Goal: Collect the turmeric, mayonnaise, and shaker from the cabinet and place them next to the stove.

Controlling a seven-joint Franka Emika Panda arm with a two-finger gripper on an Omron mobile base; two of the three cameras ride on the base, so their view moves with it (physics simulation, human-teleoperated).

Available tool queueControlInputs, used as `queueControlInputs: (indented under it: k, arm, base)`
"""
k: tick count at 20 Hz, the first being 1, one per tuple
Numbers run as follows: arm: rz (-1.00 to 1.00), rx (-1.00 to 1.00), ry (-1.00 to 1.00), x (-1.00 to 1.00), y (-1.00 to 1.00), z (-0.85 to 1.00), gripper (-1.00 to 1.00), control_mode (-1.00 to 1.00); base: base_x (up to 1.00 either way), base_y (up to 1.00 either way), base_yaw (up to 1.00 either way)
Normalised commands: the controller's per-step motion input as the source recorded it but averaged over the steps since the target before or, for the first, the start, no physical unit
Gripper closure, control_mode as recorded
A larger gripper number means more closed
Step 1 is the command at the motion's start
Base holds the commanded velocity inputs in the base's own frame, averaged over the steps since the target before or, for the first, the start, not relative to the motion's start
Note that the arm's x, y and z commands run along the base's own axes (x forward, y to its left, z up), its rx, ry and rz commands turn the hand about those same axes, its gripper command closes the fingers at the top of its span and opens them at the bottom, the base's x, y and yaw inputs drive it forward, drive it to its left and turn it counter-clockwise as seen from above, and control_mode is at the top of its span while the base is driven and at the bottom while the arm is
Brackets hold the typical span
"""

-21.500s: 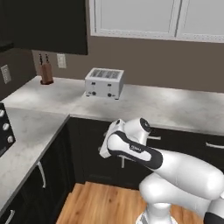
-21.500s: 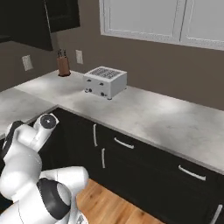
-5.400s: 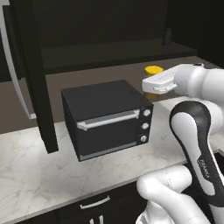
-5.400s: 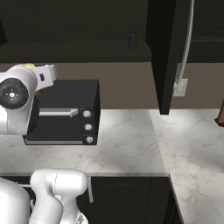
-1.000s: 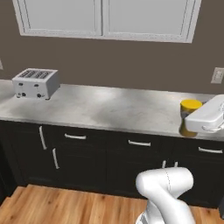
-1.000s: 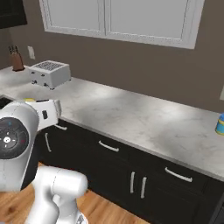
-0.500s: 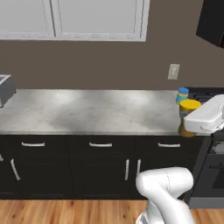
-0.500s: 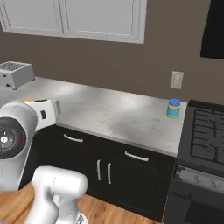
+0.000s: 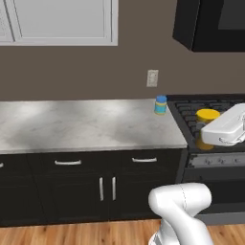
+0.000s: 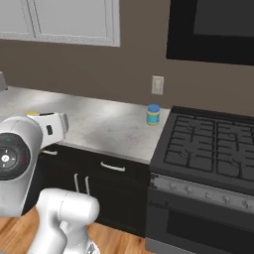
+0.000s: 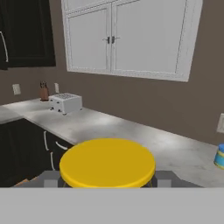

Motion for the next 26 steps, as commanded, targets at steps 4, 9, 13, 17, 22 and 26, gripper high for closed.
queueControlInputs:
  k: [4,9,13,17,22,26]
  arm:
    - [0.00,0.00,0.00,0.00,0.00,0.00,1.00,1.00]
    - [0.00,0.00,0.00,0.00,0.00,0.00,1.00,1.00]
    - [0.00,0.00,0.00,0.00,0.00,0.00,1.00,1.00]
    - [0.00,0.00,0.00,0.00,0.00,0.00,1.00,1.00]
    - [0.00,0.00,0.00,0.00,0.00,0.00,1.00,1.00]
    - [0.00,0.00,0.00,0.00,0.00,0.00,1.00,1.00]
  base:
    - [0.32,-0.40,-0.19]
    - [0.34,-0.18,-0.24]
    - [0.37,-0.17,-0.23]
    - [0.45,-0.16,-0.20]
    - [0.54,-0.01,-0.15]
    - [0.55,-0.01,-0.09]
